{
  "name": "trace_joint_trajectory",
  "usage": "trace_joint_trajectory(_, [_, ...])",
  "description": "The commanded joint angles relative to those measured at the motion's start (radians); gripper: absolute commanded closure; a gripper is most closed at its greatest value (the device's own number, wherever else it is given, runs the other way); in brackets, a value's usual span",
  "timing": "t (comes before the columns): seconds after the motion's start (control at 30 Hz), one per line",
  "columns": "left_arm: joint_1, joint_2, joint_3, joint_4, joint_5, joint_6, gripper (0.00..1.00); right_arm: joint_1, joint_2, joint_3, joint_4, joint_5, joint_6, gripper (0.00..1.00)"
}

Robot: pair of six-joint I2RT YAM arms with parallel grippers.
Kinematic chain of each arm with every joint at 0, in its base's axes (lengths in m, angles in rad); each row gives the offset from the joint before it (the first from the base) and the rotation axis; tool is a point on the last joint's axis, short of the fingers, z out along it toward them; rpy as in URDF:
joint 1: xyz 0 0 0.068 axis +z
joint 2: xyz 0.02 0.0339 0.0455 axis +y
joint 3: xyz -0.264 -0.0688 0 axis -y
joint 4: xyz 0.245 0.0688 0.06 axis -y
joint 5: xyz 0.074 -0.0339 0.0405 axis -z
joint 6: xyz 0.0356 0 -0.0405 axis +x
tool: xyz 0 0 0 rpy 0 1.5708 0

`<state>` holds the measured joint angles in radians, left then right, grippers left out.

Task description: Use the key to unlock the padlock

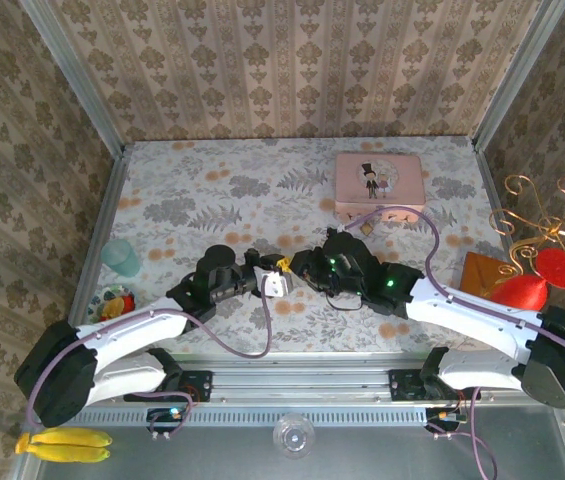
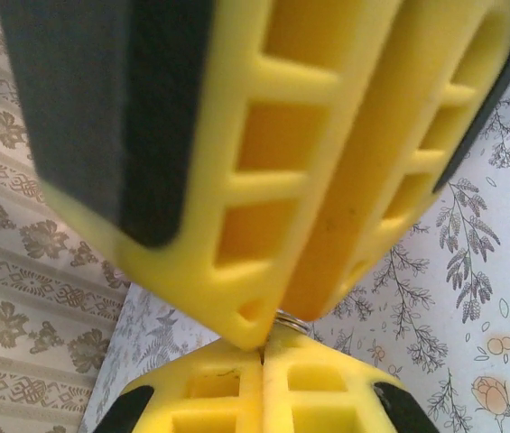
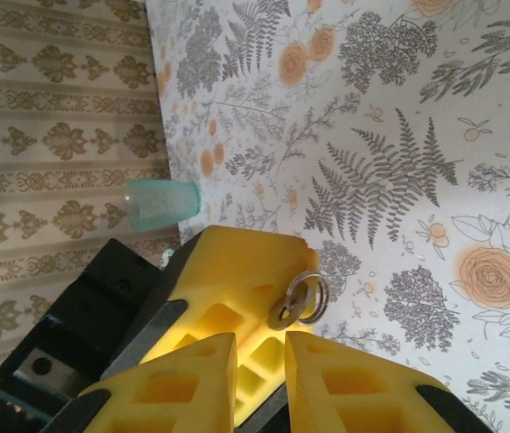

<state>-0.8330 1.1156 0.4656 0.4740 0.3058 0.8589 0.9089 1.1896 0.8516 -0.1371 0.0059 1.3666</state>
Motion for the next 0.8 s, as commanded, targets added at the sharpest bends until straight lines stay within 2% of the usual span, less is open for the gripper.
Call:
trace_joint_trajectory(0.0, [-0.011, 0.007, 0.022, 0.031, 0.007, 0.017, 1.00, 0.008, 0.017, -0.009, -0.007, 0.022, 0.032, 0.77])
trace_joint_trajectory(0.4, [-0.014, 0.006, 0.002, 0.029, 0.032, 0.031, 1.00, 0.007, -0.004, -0.029, -0.026, 0.079, 0.046, 0.80])
trace_joint_trajectory(0.77, [-0.013, -0.003, -0.018, 0.040, 0.030, 0.034, 1.00, 0.001, -0.016, -0.038, -0.023, 0.086, 0.053, 0.77])
